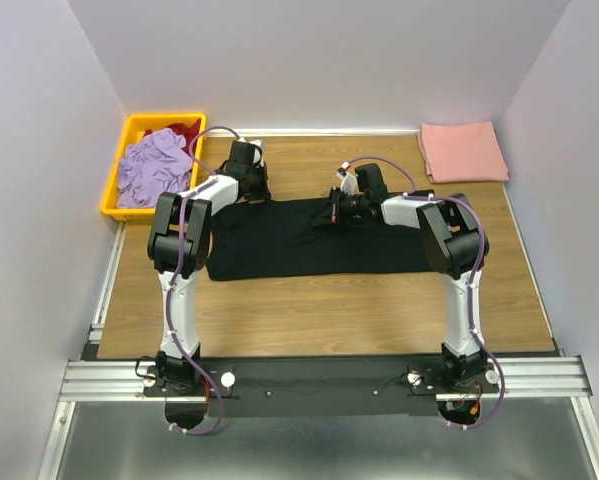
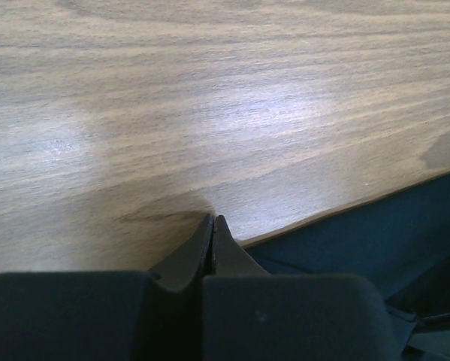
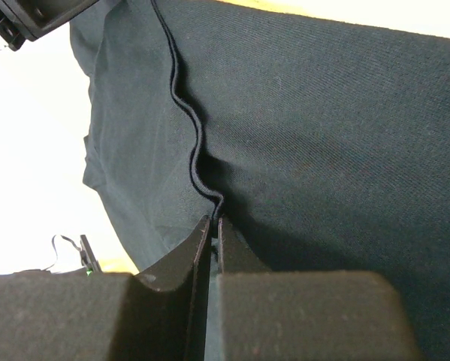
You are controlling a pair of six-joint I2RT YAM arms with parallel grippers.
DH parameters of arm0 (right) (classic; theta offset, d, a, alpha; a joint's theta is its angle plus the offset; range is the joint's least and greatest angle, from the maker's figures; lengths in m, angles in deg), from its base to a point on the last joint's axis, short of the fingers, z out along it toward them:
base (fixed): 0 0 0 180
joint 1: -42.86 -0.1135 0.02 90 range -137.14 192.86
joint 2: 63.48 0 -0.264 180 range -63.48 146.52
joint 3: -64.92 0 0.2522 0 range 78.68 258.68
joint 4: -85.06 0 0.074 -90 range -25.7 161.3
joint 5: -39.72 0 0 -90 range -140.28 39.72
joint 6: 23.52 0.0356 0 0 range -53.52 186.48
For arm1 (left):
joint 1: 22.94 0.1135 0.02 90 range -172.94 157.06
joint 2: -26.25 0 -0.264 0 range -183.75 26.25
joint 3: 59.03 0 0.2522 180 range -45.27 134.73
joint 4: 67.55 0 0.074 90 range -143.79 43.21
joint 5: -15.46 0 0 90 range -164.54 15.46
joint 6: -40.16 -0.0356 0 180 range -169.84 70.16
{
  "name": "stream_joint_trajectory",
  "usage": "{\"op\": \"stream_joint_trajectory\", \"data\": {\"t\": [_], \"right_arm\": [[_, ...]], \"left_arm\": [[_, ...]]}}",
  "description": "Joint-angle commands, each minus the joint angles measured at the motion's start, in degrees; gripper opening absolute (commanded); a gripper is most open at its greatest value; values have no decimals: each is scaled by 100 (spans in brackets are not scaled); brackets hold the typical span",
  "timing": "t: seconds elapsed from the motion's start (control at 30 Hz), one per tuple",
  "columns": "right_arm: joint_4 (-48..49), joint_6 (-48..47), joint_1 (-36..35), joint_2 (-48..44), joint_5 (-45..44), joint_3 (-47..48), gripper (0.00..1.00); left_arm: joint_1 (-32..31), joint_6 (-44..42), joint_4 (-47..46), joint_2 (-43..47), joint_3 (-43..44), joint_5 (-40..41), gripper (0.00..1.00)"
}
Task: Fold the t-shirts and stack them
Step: Fold the tshirt
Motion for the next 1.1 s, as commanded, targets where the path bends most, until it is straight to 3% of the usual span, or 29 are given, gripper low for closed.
{"op": "stream_joint_trajectory", "data": {"t": [0.0, 1.07], "right_arm": [[-4, -158, -42, -141, 118, 47, 11], [-1269, -1652, -367, -870, -515, -24, 9]], "left_arm": [[-35, -104, 141, 273, 79, -95, 0], [150, -254, -457, 1846, -1599, -156, 0]]}}
